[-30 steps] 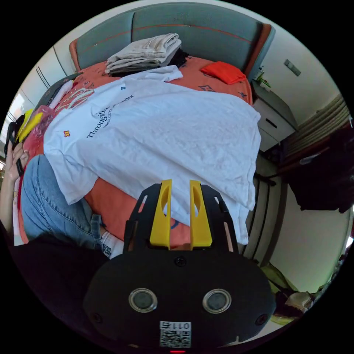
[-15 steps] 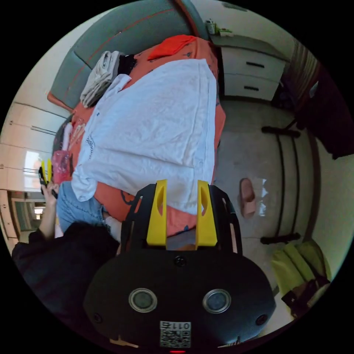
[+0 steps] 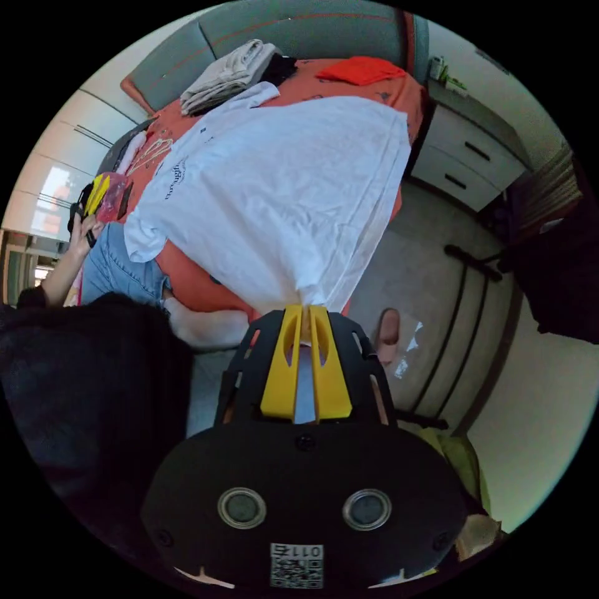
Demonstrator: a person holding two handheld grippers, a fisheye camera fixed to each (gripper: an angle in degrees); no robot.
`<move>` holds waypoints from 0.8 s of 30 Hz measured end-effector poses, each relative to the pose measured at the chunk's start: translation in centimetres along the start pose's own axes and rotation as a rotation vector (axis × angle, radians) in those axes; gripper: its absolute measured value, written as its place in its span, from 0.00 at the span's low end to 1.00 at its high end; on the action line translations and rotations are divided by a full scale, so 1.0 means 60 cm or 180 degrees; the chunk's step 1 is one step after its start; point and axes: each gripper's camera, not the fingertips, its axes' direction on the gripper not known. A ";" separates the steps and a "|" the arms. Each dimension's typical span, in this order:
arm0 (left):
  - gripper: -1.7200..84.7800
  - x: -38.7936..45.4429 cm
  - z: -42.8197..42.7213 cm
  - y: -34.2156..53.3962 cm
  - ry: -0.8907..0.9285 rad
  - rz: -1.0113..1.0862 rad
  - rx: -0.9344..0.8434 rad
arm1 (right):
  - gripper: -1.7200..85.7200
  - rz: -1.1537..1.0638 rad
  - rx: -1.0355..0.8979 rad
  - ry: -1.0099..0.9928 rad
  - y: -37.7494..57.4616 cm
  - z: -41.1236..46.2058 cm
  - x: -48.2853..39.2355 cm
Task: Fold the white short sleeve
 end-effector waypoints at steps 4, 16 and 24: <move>0.06 -0.001 0.008 -0.004 0.0091 0.0005 -0.0117 | 0.06 0.0327 -0.0238 0.0461 0.013 0.020 0.034; 0.06 0.011 0.013 -0.012 0.0095 0.0107 -0.0092 | 0.14 -0.0094 -0.0102 0.1796 -0.146 0.021 -0.050; 0.06 0.016 0.023 -0.025 0.0046 0.0219 -0.0198 | 0.15 0.0182 0.0292 0.1262 -0.360 -0.029 0.092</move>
